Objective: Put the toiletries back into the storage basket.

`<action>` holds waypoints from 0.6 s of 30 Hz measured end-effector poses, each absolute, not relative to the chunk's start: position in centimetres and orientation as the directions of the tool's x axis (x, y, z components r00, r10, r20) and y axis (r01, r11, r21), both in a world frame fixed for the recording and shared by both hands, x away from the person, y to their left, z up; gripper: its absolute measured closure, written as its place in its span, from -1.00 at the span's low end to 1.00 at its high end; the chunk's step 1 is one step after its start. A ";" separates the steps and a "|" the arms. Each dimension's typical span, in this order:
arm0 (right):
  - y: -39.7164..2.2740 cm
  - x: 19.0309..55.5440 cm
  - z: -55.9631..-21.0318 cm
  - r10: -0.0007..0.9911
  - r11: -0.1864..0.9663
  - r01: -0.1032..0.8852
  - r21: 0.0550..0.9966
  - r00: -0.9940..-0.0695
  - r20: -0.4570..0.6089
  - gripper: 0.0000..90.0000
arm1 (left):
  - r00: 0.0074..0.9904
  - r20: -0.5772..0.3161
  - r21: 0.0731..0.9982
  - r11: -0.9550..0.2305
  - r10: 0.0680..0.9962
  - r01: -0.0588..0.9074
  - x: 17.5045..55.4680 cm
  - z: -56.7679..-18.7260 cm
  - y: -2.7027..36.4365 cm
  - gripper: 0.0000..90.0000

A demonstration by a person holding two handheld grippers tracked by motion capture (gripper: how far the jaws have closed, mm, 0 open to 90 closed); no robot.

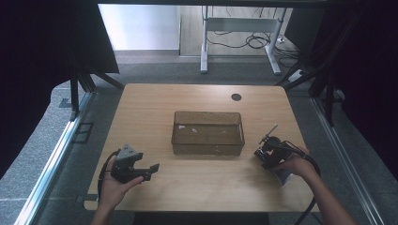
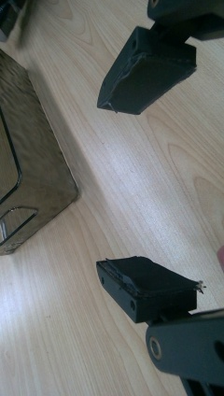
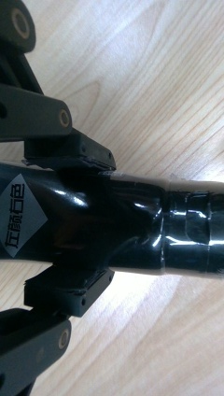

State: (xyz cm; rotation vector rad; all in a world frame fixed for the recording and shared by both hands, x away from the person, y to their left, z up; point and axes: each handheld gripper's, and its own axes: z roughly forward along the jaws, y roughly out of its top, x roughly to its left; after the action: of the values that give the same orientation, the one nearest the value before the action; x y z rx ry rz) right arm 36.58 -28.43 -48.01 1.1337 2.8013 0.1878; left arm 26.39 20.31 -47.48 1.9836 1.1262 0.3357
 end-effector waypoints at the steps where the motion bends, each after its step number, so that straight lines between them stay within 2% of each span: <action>1: -28.4 36.6 -47.7 0.694 0.716 0.680 0.159 -0.717 -0.060 0.04 | 0.566 -0.153 0.757 -0.272 0.810 0.594 26.4 -47.5 20.3 -0.57; 8: -28.3 36.8 -45.9 0.676 0.733 0.658 0.173 -0.732 -0.081 0.04 | 0.558 -0.159 0.759 -0.260 0.815 0.597 26.4 -47.4 20.5 -0.57; 18: -27.7 37.8 -43.5 0.628 0.769 0.606 0.205 -0.776 -0.060 0.04 | 0.557 -0.160 0.760 -0.259 0.815 0.597 26.4 -47.4 20.6 -0.57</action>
State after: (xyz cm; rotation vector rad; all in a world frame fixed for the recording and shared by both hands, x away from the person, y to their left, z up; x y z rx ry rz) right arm 37.80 -27.72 -43.45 0.9935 2.8364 0.2634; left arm 26.38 20.64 -47.37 1.9707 1.1367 0.3362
